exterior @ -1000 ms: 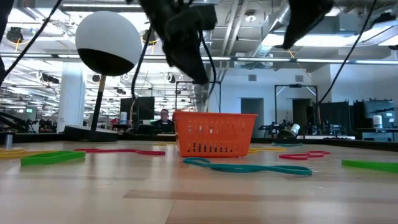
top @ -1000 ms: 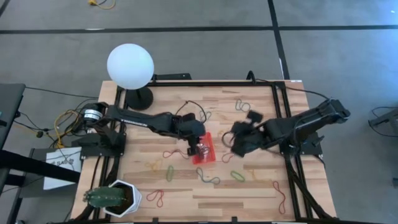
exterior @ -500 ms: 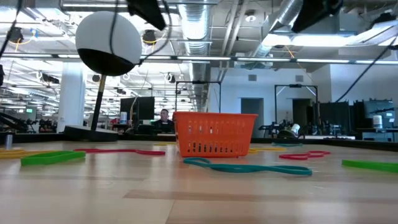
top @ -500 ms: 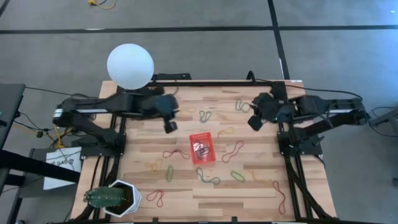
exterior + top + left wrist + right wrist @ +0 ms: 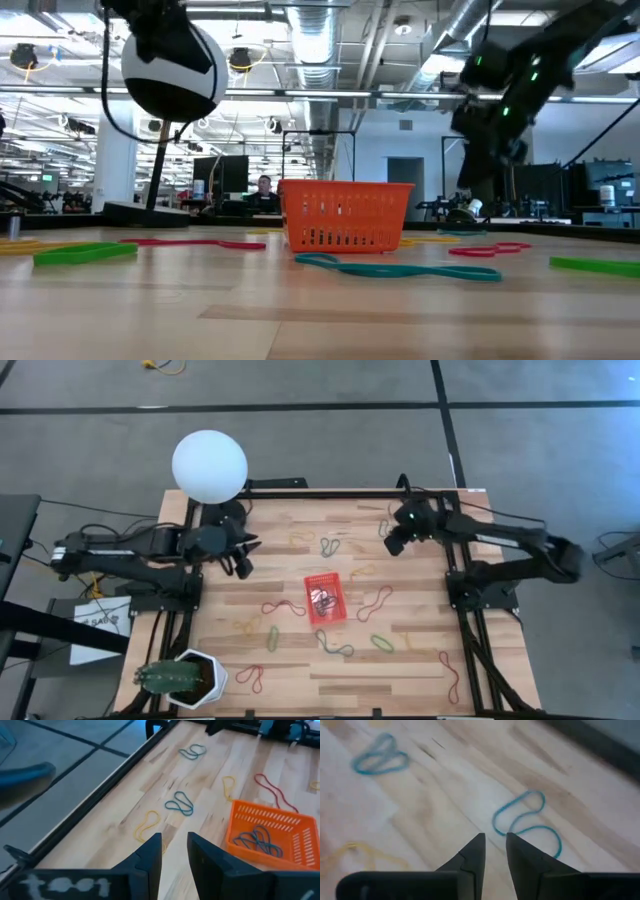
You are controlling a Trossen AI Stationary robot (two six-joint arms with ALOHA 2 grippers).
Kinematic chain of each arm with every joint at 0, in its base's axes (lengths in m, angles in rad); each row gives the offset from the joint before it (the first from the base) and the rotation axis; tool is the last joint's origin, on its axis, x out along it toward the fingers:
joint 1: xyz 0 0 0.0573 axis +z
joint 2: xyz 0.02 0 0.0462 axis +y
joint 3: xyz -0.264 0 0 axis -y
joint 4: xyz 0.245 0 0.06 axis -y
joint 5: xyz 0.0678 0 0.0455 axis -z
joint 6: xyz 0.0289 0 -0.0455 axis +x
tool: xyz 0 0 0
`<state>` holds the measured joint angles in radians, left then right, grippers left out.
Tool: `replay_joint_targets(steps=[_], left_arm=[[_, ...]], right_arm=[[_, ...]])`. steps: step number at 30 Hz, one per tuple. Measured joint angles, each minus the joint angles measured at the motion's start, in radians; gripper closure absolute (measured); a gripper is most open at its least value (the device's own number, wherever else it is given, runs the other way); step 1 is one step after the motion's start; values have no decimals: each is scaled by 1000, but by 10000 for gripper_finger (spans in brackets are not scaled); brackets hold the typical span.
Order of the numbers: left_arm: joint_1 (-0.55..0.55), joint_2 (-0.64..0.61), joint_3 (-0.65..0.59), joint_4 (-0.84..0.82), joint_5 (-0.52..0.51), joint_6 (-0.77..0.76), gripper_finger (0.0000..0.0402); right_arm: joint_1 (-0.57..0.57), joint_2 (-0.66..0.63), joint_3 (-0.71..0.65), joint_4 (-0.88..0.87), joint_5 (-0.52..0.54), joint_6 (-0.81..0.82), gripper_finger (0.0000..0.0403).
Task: Pick and place items into bin
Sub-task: Put the blue rubber band into the orange bin
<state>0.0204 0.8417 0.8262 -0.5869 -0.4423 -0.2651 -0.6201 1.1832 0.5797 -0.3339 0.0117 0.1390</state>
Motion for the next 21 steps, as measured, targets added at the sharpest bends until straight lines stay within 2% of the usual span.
replay_joint_targets(steps=[4,10,21], left_arm=[[0,-54,-51,21,0,-6,319],[0,-78,-80,15,-9,-22,319],[0,-69,-80,19,-11,-22,319]], right_arm=[[-69,139,0,97,-54,-69,332],[-45,285,0,174,-119,-173,332],[-37,315,28,214,-65,-245,332]])
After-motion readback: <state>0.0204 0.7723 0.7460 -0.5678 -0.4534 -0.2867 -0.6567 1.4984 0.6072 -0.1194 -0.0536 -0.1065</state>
